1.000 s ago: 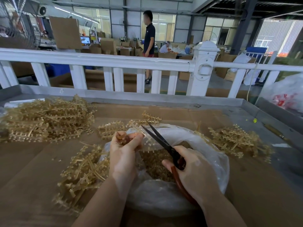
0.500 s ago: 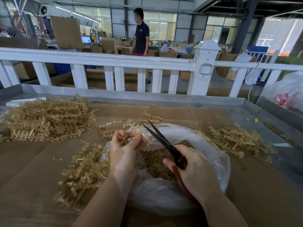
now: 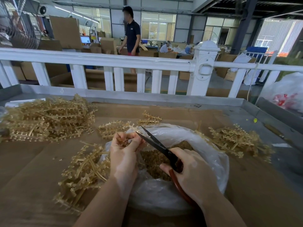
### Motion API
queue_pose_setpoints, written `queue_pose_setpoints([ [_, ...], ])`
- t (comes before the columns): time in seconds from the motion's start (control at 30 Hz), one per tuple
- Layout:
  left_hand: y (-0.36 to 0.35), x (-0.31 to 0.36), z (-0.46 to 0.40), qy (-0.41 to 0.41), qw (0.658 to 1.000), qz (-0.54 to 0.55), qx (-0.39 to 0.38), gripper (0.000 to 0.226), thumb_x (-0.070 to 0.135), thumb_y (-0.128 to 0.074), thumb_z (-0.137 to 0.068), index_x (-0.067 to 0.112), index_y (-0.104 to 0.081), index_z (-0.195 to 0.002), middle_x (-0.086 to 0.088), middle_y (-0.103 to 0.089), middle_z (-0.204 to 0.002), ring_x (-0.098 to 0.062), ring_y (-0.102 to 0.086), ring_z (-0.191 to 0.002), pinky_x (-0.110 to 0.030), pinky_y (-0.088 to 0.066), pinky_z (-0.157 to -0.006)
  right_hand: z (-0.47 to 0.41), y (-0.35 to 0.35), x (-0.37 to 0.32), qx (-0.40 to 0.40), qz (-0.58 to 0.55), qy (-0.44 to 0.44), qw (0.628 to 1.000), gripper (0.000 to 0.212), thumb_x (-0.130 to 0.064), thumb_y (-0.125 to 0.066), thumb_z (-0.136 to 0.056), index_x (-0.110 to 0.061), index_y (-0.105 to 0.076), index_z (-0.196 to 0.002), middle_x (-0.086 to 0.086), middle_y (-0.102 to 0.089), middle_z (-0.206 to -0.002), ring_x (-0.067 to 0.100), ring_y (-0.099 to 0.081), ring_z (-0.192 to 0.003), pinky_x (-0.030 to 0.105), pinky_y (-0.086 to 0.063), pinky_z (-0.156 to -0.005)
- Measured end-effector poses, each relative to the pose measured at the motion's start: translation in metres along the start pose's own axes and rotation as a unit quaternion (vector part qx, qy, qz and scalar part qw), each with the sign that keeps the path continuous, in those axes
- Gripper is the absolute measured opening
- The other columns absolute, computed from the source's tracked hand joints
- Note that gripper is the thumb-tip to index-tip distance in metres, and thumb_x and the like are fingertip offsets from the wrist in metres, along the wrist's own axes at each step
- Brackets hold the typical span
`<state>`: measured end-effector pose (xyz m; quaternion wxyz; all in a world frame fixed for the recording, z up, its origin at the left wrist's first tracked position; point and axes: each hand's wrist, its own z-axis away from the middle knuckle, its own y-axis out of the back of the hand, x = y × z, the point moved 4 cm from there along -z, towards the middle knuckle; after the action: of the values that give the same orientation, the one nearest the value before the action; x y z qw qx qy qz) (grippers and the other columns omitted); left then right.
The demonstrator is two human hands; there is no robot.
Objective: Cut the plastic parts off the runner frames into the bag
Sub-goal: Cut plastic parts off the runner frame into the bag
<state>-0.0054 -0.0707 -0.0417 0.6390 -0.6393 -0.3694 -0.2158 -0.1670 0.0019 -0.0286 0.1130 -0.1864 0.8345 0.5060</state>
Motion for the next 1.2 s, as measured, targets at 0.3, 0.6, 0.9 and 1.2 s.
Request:
queue_pose_setpoints([
  [0.3,-0.0059,-0.0005,0.0064,-0.002,0.999,-0.028,-0.026,0.036,-0.016,-0.054,-0.083,0.015,-0.043,-0.069,0.001,-0.063,-0.069,-0.014,-0.065,-0.065,-0.025,-0.057,-0.063,-0.0005,-0.0012,-0.0002,0.0,-0.005,-0.001,1.0,0.039,-0.061,-0.054,-0.079,-0.035,-0.062,-0.107,-0.014,-0.063,-0.091,0.007,-0.055,-0.087,0.019,-0.04,-0.073],
  [0.6,-0.0015,-0.001,0.005,0.042,0.997,0.048,0.045,0.026,-0.012,-0.058,-0.084,0.011,-0.047,-0.077,-0.005,-0.06,-0.072,-0.014,-0.064,-0.063,-0.021,-0.057,-0.061,0.0006,0.0,-0.0006,0.002,-0.005,-0.004,1.0,0.037,-0.06,-0.056,-0.079,-0.037,-0.06,-0.108,-0.017,-0.061,-0.092,0.006,-0.051,-0.09,0.021,-0.04,-0.076],
  [0.9,-0.0004,0.0012,0.0043,0.017,0.996,0.036,0.075,0.028,-0.01,-0.058,-0.085,0.014,-0.046,-0.076,-0.006,-0.06,-0.077,-0.016,-0.062,-0.07,-0.025,-0.057,-0.071,0.0002,-0.0015,-0.0008,-0.012,-0.004,-0.002,1.0,0.037,-0.059,-0.058,-0.08,-0.039,-0.058,-0.111,-0.019,-0.059,-0.094,0.003,-0.048,-0.091,0.016,-0.035,-0.076],
  [1.2,0.0005,0.0002,0.0039,0.003,0.998,0.002,0.067,0.026,-0.01,-0.056,-0.088,0.013,-0.044,-0.08,-0.007,-0.058,-0.08,-0.016,-0.061,-0.071,-0.026,-0.057,-0.073,0.0,-0.0024,0.0,-0.021,-0.002,0.0,1.0,0.038,-0.061,-0.055,-0.08,-0.04,-0.056,-0.112,-0.02,-0.057,-0.095,0.002,-0.045,-0.091,0.016,-0.032,-0.076],
])
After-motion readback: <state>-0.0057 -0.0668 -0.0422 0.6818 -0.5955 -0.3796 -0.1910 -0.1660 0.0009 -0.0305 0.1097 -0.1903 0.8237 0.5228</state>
